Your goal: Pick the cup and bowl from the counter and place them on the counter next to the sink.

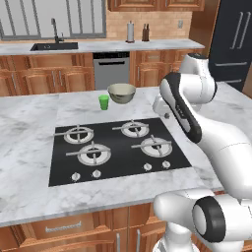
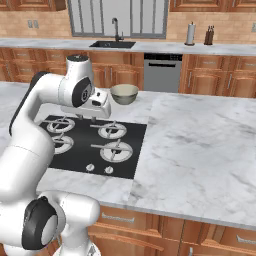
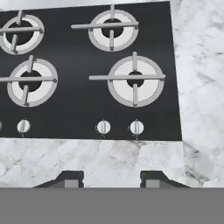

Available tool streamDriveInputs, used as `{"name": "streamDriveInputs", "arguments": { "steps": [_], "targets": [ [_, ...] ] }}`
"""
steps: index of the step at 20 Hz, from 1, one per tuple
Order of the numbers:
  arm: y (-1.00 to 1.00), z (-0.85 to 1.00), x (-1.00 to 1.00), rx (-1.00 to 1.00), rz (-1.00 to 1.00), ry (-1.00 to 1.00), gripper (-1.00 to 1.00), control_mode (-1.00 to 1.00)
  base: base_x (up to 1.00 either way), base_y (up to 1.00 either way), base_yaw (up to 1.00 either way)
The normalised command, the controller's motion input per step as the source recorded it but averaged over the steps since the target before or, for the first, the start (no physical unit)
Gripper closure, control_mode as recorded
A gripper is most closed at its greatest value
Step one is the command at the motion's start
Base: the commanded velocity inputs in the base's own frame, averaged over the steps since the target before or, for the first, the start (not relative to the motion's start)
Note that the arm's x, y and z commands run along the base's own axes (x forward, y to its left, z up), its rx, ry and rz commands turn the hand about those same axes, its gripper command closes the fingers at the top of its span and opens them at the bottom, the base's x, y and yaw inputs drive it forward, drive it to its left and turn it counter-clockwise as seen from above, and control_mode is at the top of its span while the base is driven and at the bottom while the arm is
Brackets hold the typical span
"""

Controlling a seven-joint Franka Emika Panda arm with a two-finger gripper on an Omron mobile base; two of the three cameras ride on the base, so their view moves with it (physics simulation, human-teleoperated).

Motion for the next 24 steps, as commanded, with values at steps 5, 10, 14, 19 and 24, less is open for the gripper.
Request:
{"name": "streamDriveInputs", "arguments": {
  "steps": [5,10,14,19,24],
  "targets": [
    [-0.36,0.00,-0.06,0.01,0.00,-0.05,-1.00,-1.00,0.00,0.00,0.00],
    [-0.37,0.00,-0.31,0.01,0.00,-0.09,-1.00,-1.00,0.00,0.00,0.00],
    [-0.33,0.00,-0.43,0.01,0.00,-0.09,-1.00,-1.00,0.00,0.00,0.00],
    [-0.05,0.00,-0.80,0.01,0.04,-0.14,-1.00,-1.00,0.00,0.00,0.00],
    [0.11,0.04,-0.81,0.00,0.07,-0.17,-1.00,-1.00,0.00,0.00,0.00]
  ]
}}
